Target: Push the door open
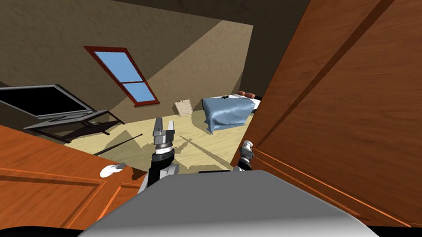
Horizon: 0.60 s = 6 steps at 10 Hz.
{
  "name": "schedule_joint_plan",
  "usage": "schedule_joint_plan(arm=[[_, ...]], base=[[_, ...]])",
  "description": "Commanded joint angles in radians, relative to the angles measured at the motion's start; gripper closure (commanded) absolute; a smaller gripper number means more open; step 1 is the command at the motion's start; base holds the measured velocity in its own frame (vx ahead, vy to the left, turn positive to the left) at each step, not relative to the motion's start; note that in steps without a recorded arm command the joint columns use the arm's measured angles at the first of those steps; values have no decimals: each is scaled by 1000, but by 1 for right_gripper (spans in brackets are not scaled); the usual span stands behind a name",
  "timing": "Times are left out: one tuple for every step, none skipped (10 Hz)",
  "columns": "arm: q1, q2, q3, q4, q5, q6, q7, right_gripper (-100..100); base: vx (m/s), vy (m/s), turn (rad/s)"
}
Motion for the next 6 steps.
schedule_joint_plan(arm=[[0,15,-23,-2,-13,-15,2,100],[0,32,-31,-3,-19,-17,5,100],[-2,23,-24,2,-15,-14,4,100],[-2,-7,-46,0,-31,-23,10,100],[-1,-11,-50,-1,-35,-24,11,100],[-1,-21,-63,-2,-46,-28,14,100]], base=[[209,-4,-80],[188,-19,-85],[76,-14,-23],[145,-37,-36],[197,-28,-39],[219,-16,-69]])
